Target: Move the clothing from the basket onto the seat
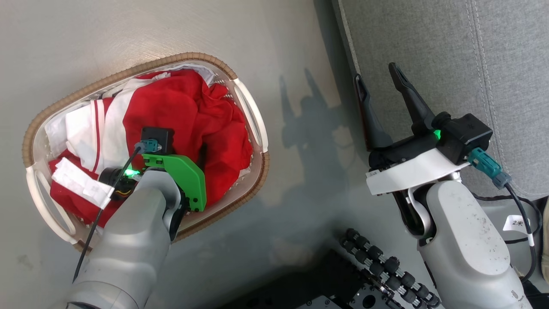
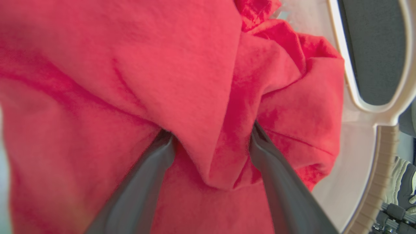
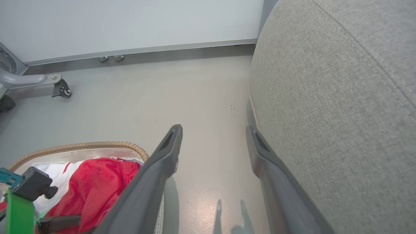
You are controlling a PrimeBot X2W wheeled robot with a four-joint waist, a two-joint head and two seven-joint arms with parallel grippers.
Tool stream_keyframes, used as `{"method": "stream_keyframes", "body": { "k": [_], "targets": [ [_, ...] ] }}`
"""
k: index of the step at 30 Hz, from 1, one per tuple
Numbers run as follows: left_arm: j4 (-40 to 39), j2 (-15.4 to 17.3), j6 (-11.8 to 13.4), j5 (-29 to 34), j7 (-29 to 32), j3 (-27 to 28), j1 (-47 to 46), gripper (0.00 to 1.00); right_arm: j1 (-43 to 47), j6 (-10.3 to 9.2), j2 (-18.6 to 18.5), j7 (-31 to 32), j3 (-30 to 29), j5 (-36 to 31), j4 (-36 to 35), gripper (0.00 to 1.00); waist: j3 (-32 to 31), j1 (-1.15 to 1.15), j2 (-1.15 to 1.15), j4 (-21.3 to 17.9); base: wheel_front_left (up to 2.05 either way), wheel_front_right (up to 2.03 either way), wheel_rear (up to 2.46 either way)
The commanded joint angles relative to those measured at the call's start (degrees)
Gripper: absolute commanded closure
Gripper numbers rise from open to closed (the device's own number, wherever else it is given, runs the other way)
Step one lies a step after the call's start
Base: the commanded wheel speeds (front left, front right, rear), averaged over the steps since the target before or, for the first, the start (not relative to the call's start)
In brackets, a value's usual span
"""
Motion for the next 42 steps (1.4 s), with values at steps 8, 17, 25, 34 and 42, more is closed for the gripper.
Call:
{"method": "stream_keyframes", "body": {
  "k": [8,17,25,34,42],
  "targets": [
    [0.48,0.77,-0.15,-0.79,-0.23,-2.82,-0.87,1.0,-0.33,-0.04,-0.15,-0.12,-0.72,-0.28,1.03,0.0,-0.96,0.0,0.0,0.64,0.0,0.0,0.0],
    [-0.7,0.57,-0.15,-3.47,-0.93,-4.83,2.9,1.0,0.1,-0.04,-0.15,-0.12,-0.89,-1.67,3.35,0.0,-7.1,0.0,0.0,2.61,0.0,0.0,0.0],
    [-2.32,1.1,-0.15,-5.22,-4.16,-7.81,7.84,1.0,2.36,-0.04,-0.19,-0.12,-1.75,-3.36,5.51,0.0,-15.78,0.0,0.0,5.46,0.0,0.0,0.0],
    [-3.29,0.6,-0.15,-6.93,-6.31,-8.38,12.78,1.0,6.84,-0.05,-0.19,-0.12,-2.86,-4.82,8.15,0.0,-25.32,0.0,0.0,9.39,0.0,0.0,0.0],
    [-7.36,1.56,0.81,-4.64,-6.45,-5.63,16.34,1.0,11.27,-0.04,-0.21,-0.12,-4.9,-5.79,10.42,0.0,-32.98,0.0,0.0,12.98,0.0,0.0,0.0]
  ]
}}
